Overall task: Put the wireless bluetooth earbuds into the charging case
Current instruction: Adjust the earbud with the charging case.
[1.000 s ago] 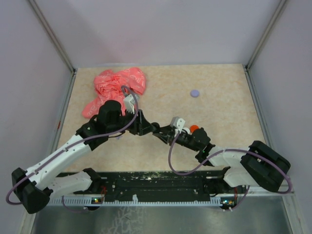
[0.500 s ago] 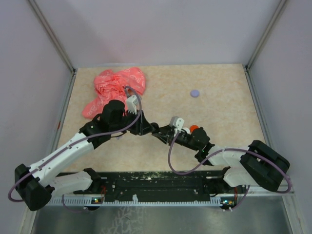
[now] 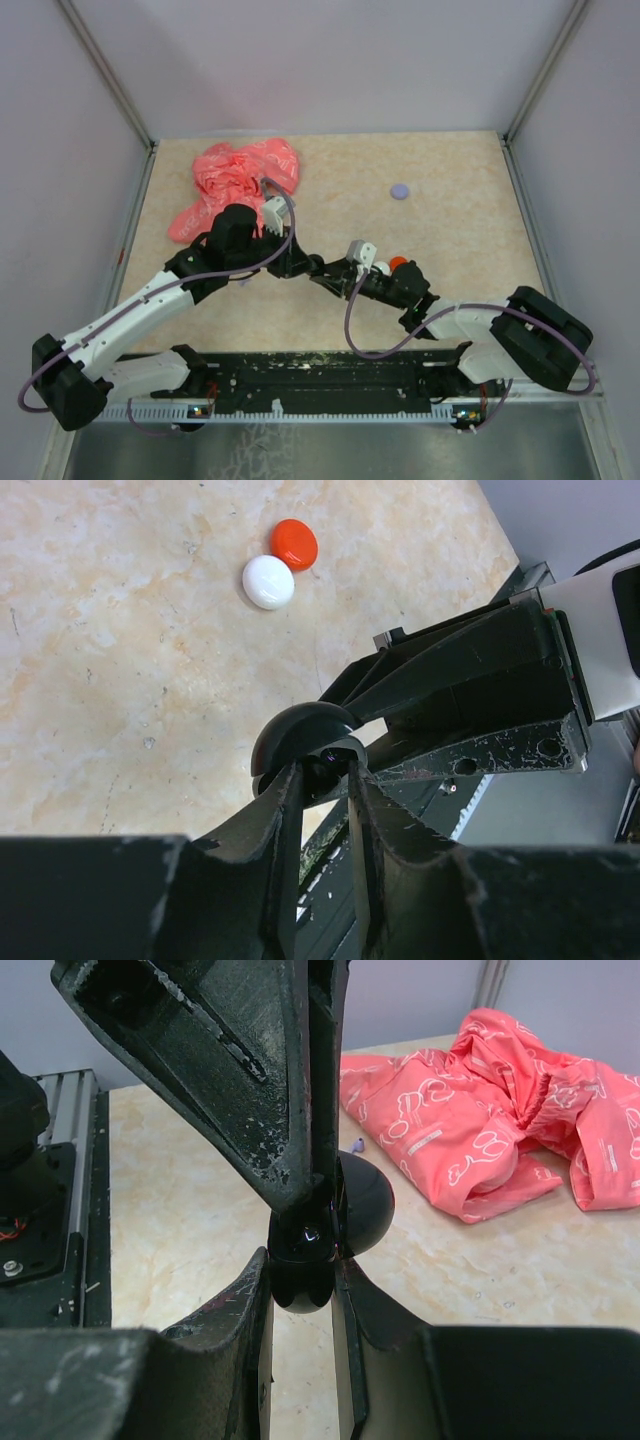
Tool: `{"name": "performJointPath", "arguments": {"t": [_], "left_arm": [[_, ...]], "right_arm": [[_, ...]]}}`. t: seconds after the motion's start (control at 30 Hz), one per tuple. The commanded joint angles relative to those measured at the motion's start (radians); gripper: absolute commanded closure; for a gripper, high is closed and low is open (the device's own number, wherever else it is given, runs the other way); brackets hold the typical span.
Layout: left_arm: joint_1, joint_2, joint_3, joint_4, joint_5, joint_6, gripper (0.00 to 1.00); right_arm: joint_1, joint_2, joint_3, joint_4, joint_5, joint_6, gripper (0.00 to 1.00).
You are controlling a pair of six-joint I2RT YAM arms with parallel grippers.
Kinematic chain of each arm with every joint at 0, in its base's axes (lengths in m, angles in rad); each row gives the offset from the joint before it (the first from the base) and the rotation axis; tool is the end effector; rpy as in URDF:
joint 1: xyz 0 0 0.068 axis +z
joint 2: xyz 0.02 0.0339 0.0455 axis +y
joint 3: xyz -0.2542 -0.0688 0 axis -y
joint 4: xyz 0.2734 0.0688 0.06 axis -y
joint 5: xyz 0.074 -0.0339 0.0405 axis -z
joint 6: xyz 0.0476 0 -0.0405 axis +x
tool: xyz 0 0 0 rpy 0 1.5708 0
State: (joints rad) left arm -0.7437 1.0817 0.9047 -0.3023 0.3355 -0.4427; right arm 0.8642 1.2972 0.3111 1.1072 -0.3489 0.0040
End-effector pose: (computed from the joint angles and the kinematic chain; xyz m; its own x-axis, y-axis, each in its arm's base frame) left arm 0.1997 -0.2050 0.2940 -0.6726 0.0691 -0.7367 0.6265 0.5830 -0.5173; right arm 0.1630 0.2160 0.1777 0.0747 0.0933 -0.9928 -0.9354 0.3517 -0.0373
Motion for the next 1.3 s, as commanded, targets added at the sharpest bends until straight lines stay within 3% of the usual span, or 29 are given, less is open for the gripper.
{"name": "performJointPath", "arguments": {"t": [0.0, 0.77, 1.1, 1.27], "left_arm": [[-0.003, -0.009, 0.015, 0.046, 0.073, 0.068, 0.71], [-0.003, -0.031, -0.057, 0.164, 0.302, 0.398, 0.66], [-0.002, -0.053, -0.07, 0.185, 0.348, 0.421, 0.61], [-0.002, -0.105, -0.071, 0.191, 0.303, 0.394, 0.57]], "right_arm": [[0.007, 0.013, 0.055, 0.046, -0.012, 0.014, 1.0], [0.009, 0.032, 0.065, 0.078, -0.14, 0.037, 1.0], [0.008, 0.016, 0.058, 0.119, -0.172, 0.069, 1.0], [0.007, 0.013, 0.058, 0.106, -0.142, 0.069, 1.0]]}}
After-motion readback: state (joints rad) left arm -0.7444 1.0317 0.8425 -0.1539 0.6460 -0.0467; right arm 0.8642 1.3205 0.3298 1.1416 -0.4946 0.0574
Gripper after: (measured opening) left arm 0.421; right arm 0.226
